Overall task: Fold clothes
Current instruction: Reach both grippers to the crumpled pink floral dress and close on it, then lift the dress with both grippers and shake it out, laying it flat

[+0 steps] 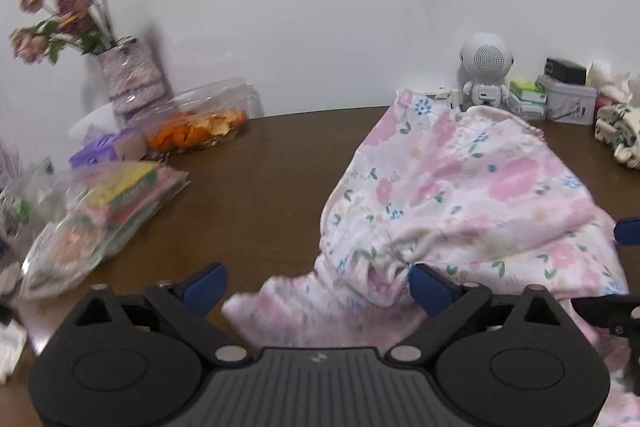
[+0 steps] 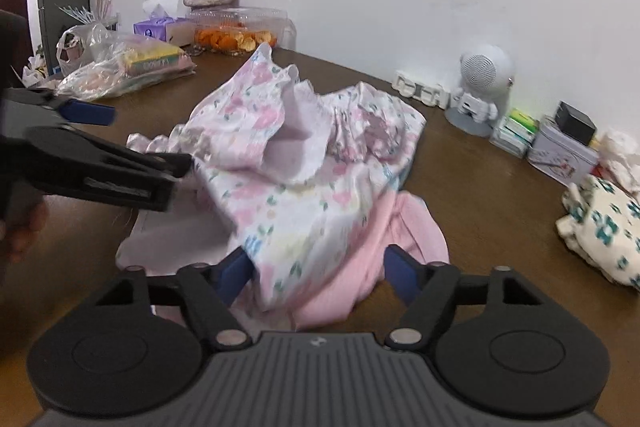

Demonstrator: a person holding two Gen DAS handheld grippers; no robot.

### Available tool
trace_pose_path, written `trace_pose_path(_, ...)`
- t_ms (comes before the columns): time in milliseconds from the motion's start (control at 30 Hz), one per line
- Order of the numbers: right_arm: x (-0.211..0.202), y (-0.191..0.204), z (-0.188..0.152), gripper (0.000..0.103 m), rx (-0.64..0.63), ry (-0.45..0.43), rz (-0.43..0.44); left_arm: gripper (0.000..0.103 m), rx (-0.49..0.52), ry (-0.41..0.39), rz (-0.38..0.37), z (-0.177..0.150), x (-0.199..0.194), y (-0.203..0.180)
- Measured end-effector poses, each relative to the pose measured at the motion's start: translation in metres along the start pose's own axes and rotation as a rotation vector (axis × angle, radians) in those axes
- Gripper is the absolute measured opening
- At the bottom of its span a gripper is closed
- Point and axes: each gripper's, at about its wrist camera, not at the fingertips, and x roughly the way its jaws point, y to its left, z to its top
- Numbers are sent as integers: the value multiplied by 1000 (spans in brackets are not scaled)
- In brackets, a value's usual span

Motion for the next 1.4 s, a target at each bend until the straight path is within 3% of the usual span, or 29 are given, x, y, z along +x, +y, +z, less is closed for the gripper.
trace_pose_path(33,4,1,2,56,-3,-2,3,89,2,-1,-11,2,6,0)
trace_pose_path(133,10,4,7,25,-25,-14,16,59,-41,40,-70,10,17,2)
trace_pose_path(167,9,4,8,14,-26,-27,27,38,-74,57,-103,12,19,5)
trace_pose_path(200,7,3,9,12,-24,-41,38,13,-107,71,-142,14,19,7)
trace_pose_path(233,4,3,10,10,-24,-55,46,3,-132,77,-181,15,17,10)
trace_pose_path(367,-16,-9,18,7,16,-116,44,1,-106,-6,-215,26,-14,7)
trace_pose_path(533,-77,-36,31,6,88,-246,19,1,-78,-162,-263,50,-94,-7)
trace_pose_path(833,-261,-67,34,5,136,-509,-40,0,-34,-432,-368,90,-249,-39)
trace_pose_path(967,-341,-73,15,5,116,-587,-101,0,-13,-477,-446,86,-309,-60)
trace_pose_path(1133,-397,-86,-10,5,109,-566,-177,3,8,-431,-509,70,-339,-89)
trace_pose_path(1233,-412,-90,-33,5,109,-526,-186,21,32,-322,-595,47,-328,-107)
trace_pose_path(1300,-416,-92,-50,5,108,-501,-195,58,53,-233,-678,27,-315,-119)
trace_pose_path(1400,-421,-91,-77,5,104,-481,-217,76,114,-151,-830,-12,-299,-140)
